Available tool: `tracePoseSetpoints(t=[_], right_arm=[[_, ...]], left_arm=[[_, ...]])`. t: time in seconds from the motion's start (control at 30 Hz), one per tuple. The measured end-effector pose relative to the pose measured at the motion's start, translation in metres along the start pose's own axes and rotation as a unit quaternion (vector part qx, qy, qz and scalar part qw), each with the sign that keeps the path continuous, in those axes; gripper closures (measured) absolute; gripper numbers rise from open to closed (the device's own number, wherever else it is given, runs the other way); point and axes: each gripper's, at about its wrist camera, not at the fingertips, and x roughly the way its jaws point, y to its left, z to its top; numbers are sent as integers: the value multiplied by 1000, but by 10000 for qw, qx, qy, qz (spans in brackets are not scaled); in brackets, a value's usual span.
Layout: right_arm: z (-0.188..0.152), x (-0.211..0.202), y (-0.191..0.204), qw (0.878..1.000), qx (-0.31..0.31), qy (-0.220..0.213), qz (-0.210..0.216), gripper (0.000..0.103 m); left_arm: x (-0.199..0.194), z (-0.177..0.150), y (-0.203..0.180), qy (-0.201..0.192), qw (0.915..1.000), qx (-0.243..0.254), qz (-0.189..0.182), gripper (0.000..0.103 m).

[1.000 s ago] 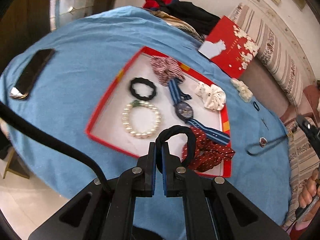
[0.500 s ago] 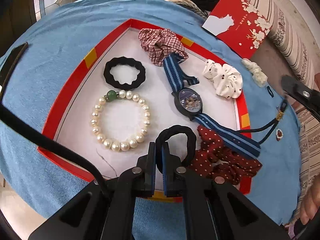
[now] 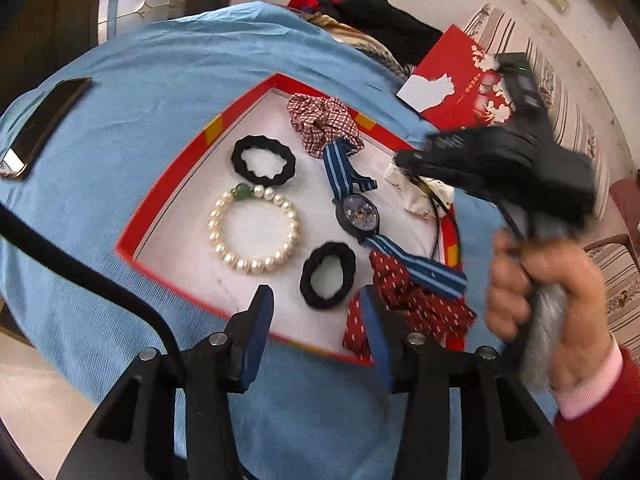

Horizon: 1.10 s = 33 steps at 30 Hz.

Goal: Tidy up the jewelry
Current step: 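Open both tools to release the scrunchie and cord into the tray, then move both open tools back toward the red and white bead bracelets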

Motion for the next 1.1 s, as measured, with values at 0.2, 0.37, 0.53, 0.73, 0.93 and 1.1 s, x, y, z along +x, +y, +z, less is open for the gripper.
tracePoseSetpoints(t=[0.2, 0.37, 0.53, 0.73, 0.93, 1.1], right_arm=[[5, 8, 0, 9991, 293, 141, 264, 65], [2, -24, -9, 9993, 291, -94, 196, 61], [-14, -41, -14, 9990, -139, -115, -400, 61], [-52, -55, -27, 9983, -160, -39, -556, 61], [-97, -104, -43, 9952, -339, -447, -797, 61], [-140, -139, -77, 9923, -224, -577, -1076, 61]], left_arm=[[-12, -29, 4, -228, 9996, -173, 36, 54], [-7, -52, 0, -402, 9990, -160, 99, 52], [-18, -72, -9, -906, 9948, 266, 377, 50], [-21, -77, -18, -1270, 9887, 513, 618, 37], [-17, -79, -21, -1226, 9873, 644, 779, 37], [-13, -81, -26, -1192, 9858, 755, 914, 36]])
